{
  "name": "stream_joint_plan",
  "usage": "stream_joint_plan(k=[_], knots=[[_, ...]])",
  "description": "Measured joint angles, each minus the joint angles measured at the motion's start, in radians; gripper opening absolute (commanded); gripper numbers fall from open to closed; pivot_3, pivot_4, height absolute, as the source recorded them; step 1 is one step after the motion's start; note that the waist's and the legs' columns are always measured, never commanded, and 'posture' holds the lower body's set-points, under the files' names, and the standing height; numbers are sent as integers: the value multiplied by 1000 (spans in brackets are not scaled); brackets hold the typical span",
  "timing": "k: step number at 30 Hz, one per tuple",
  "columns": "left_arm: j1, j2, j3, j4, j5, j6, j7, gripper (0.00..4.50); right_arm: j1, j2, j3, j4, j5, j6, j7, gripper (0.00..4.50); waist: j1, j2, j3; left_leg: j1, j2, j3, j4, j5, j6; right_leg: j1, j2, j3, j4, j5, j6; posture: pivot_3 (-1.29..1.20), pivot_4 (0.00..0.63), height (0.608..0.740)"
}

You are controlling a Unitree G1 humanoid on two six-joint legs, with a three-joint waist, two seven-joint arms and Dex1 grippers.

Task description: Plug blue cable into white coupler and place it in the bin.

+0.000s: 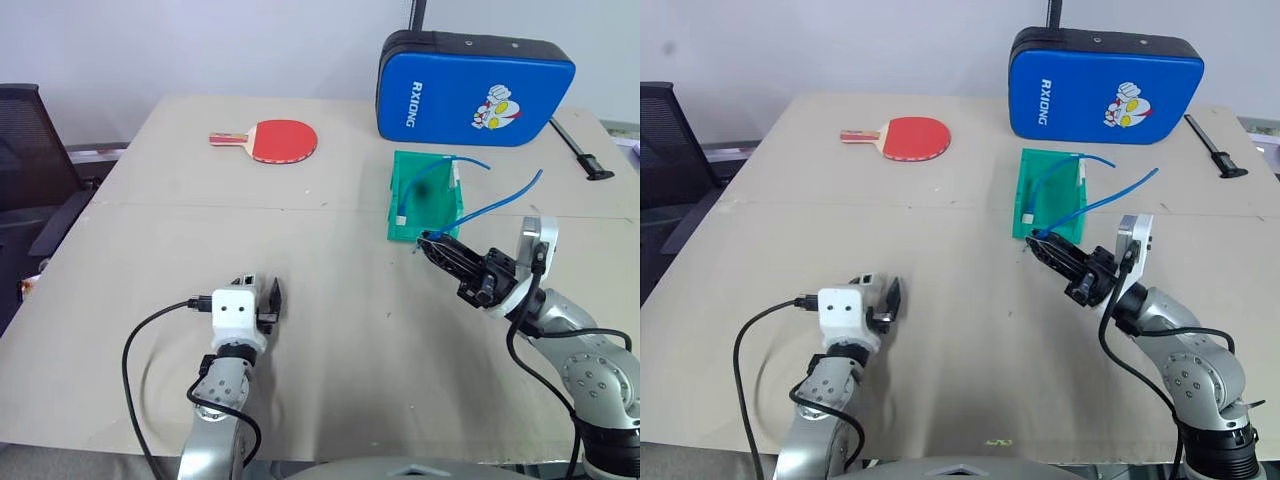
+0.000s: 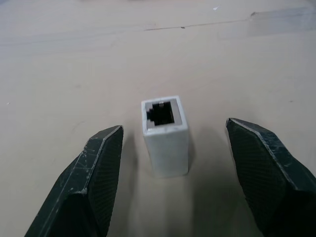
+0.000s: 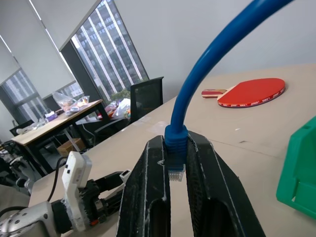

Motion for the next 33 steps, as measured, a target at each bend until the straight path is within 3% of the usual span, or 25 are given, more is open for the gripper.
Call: stream_joint_plan(k=[3, 7, 8, 17, 27, 33], knots=[[-10, -1, 0, 14, -5, -14, -2, 2555, 0, 0, 7, -4, -7, 0, 1, 0, 0, 0, 0, 0, 0, 0, 0, 0, 0, 0, 0, 0, 0, 0, 0, 0, 150, 681], [-30, 2, 6, 37, -21, -29, -16, 537, 0, 4, 13, -4, -16, -2, 1, 0, 0, 0, 0, 0, 0, 0, 0, 0, 0, 0, 0, 0, 0, 0, 0, 0, 150, 681], [-43, 8, 9, 47, -29, -29, -26, 330, 0, 5, 13, -4, -21, -2, 1, 0, 0, 0, 0, 0, 0, 0, 0, 0, 0, 0, 0, -1, 0, 0, 0, 0, 150, 681], [-314, 101, -49, 206, -35, -52, -175, 391, -51, 58, 62, 0, -138, -50, -28, 0, 0, 0, 0, 0, -1, -1, 0, 0, 0, 0, 2, -3, 1, 0, 0, 0, 150, 681], [-576, 39, -222, 339, -79, -150, -372, 391, -210, 151, 251, 86, -547, -279, -107, 0, -2, 0, 0, -2, -1, 0, 0, 3, -5, -1, 3, -4, 0, 0, 0, 0, 150, 681], [-598, 23, -240, 353, -77, -204, -380, 391, -221, 153, 292, 169, -701, -400, -110, 0, -2, 0, 0, -1, -1, 0, 0, 3, -5, -1, 3, -5, 1, 0, 0, 0, 150, 681]])
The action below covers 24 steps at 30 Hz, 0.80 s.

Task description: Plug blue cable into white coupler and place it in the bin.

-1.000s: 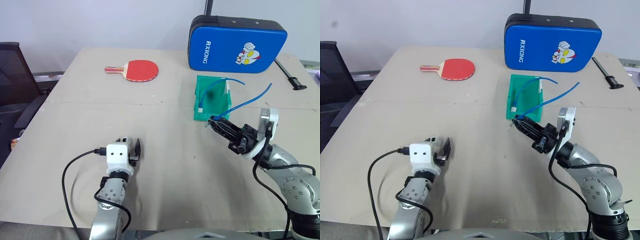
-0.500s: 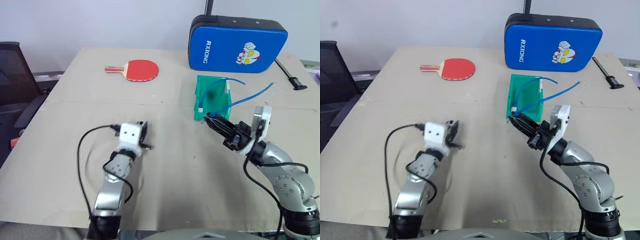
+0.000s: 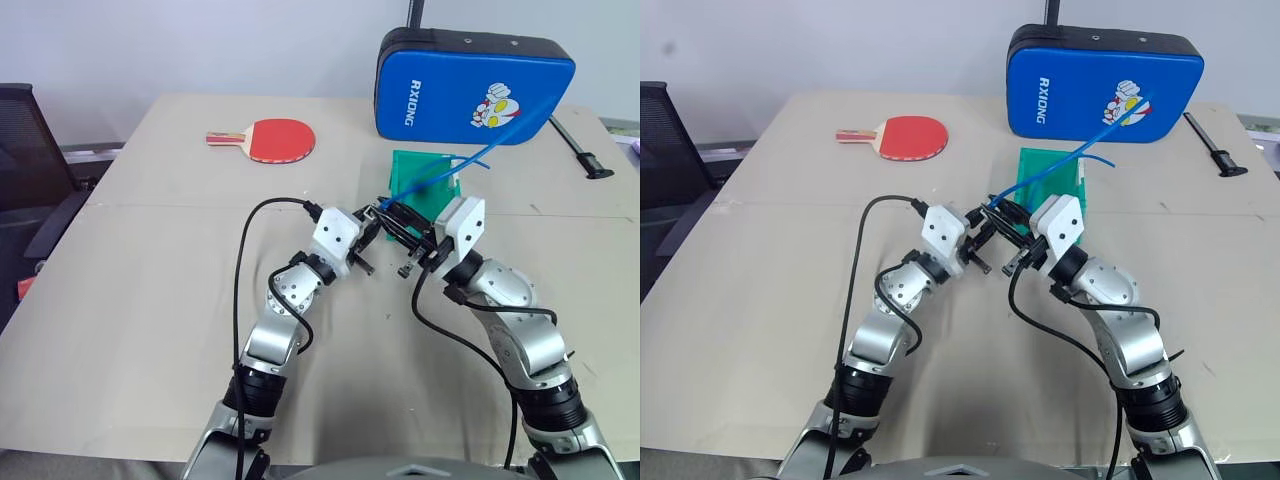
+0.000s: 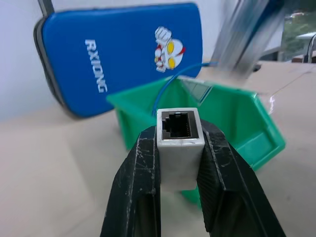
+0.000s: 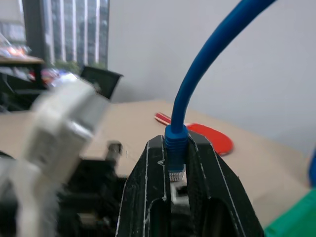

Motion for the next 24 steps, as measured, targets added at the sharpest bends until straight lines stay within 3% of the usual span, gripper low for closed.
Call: stream_joint_plan(k=[13, 24], knots=[[15, 11, -29, -11, 49, -40, 7, 391, -15, 16, 12, 58, -122, -69, -12, 0, 0, 0, 0, 0, 0, 0, 0, 0, 0, 0, 0, 0, 0, 0, 0, 0, 150, 681], [44, -1, -40, -11, 89, -30, 44, 391, 15, 2, 38, 28, -174, 3, -18, 0, 0, 0, 0, 0, 0, 0, 0, -1, 1, 0, 0, 0, 1, 0, 0, 0, 150, 681]])
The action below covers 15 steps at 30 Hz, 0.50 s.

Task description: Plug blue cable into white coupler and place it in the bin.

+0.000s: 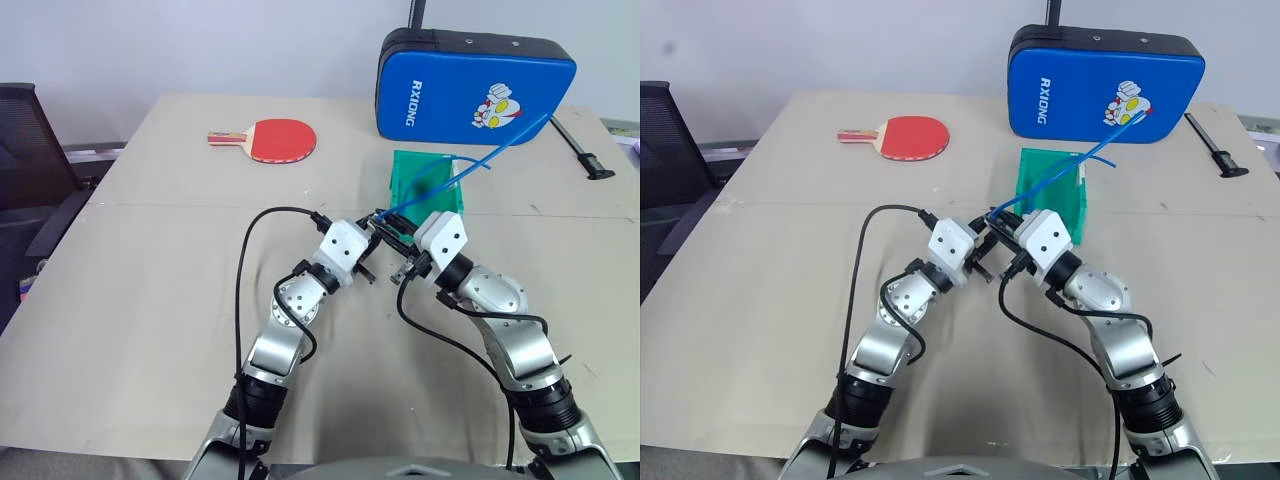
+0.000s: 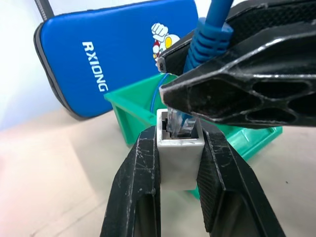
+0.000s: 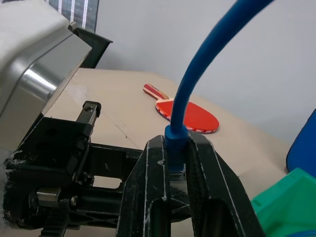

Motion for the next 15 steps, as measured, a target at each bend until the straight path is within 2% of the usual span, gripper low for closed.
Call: stream_joint_plan(k=[4, 8, 12, 15], knots=[[0, 1, -2, 1, 16, 0, 0, 391, -15, -5, 21, -23, -33, 68, -6, 0, 0, 0, 0, 0, 0, 0, 0, 0, 0, 0, 0, 0, 0, 0, 0, 0, 150, 681], [11, 2, 1, 4, 17, 4, -1, 391, -53, -19, 55, -66, -71, 210, -7, 0, -1, 0, 0, 0, 0, -1, 0, 0, 0, 0, 0, 0, 1, 0, 0, 0, 150, 681], [30, 2, -2, 43, 16, 24, -16, 391, -72, -4, 77, -104, -72, 448, -14, 0, -1, 0, 0, 0, 0, -1, 0, -1, 1, 0, 0, -1, 1, 0, 0, 0, 150, 681], [38, 0, -3, 58, 16, 31, -21, 391, -69, 26, 79, -109, -71, 519, -35, 0, -1, 0, 0, 0, 0, -1, 0, -1, 2, 0, 0, -1, 0, 0, 0, 0, 150, 681]])
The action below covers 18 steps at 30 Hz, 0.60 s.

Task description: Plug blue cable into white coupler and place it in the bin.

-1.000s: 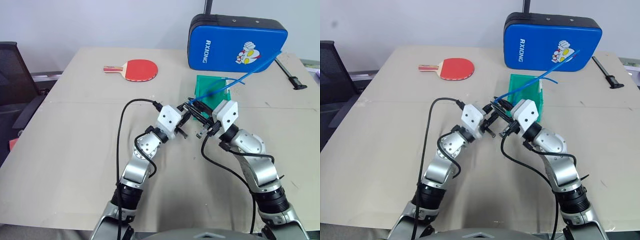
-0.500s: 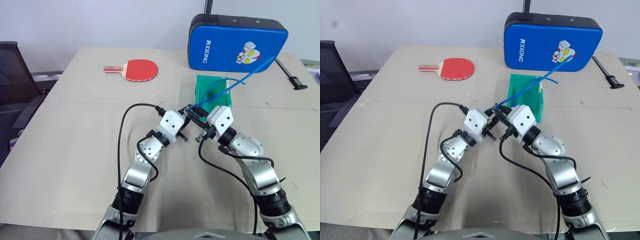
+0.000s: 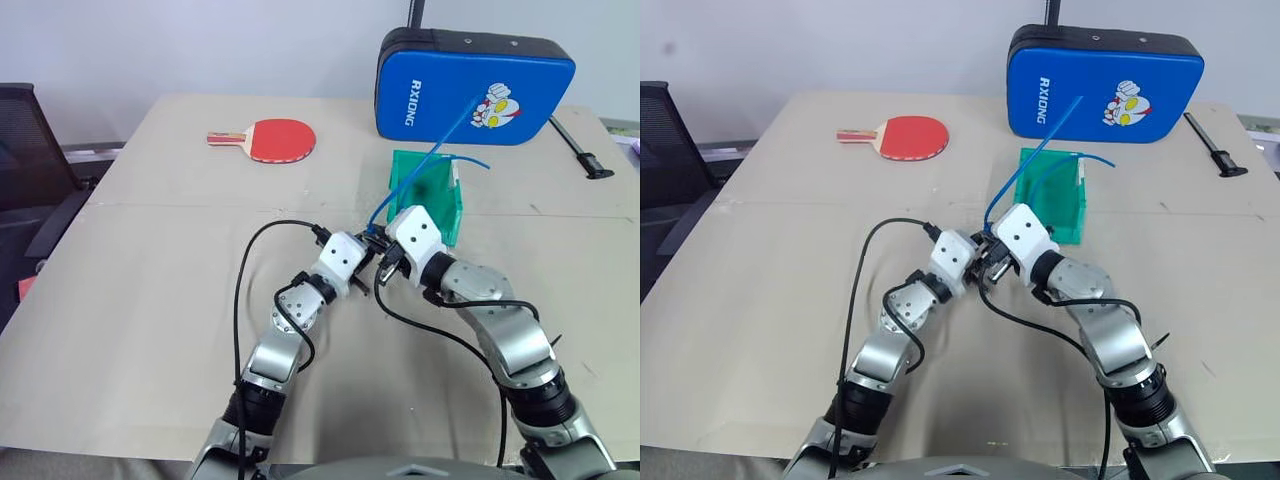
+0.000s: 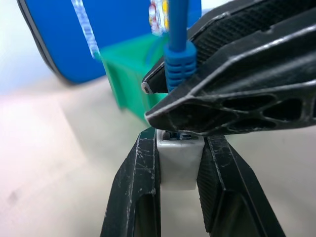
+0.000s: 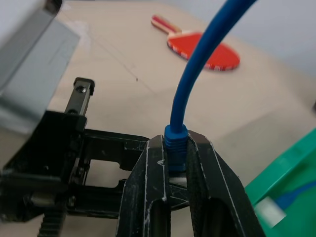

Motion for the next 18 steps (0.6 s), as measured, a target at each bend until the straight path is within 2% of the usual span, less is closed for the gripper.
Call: stream_joint_plan(k=[3, 8, 9, 10, 12, 13, 15, 18], knots=[[-1, -7, 7, 0, -2, 0, 0, 391, 0, 22, -2, 3, -1, -14, -21, 0, 0, 0, 0, 0, 0, 0, 0, 0, 0, 0, 0, 0, 0, 0, 0, 0, 150, 681], [-10, -23, 35, -30, -40, -1, 6, 391, 24, 89, -45, 66, 27, -227, -44, 0, -1, 0, 0, 0, 0, 0, 0, 0, 0, 0, 0, 0, 0, 0, 0, 0, 150, 681], [-12, -29, 45, -45, -59, -1, 3, 1191, 24, 97, -53, 74, 35, -265, -45, 0, -1, 0, 0, 0, 0, 0, 0, 0, -1, 0, 0, 0, 0, 0, 0, 0, 150, 681], [-14, -30, 49, -56, -75, -1, -1, 1425, 24, 97, -56, 81, 39, -296, -45, 0, -1, 0, 0, 0, 0, 0, 0, 0, -1, 0, 0, 0, 0, 0, 0, 0, 150, 681], [-13, -29, 44, -75, -87, -1, -19, 2250, 23, 92, -68, 100, 42, -339, -42, 0, 0, 0, 0, 0, 0, 0, 0, 1, -2, 0, 0, 0, 0, 0, 0, 0, 150, 681], [-13, -27, 41, -83, -94, 0, -28, 2858, 22, 87, -78, 105, 48, -360, -38, 0, 1, 0, 0, 0, 0, 0, 0, 1, -2, 0, 0, 0, 0, 0, 0, 0, 150, 681], [-13, -27, 38, -98, -99, 12, -36, 3772, 22, 83, -103, 116, 61, -379, -34, 0, 0, 0, 0, 0, -1, 1, 0, 1, -2, 0, 0, 0, 0, 0, 0, 0, 150, 681], [-13, -18, 37, -122, -112, 45, -44, 3772, 21, 69, -135, 129, 88, -387, -23, 0, -1, 0, 0, 0, 0, 0, 0, 1, -2, 0, 0, 0, 0, 0, 0, 0, 150, 681]])
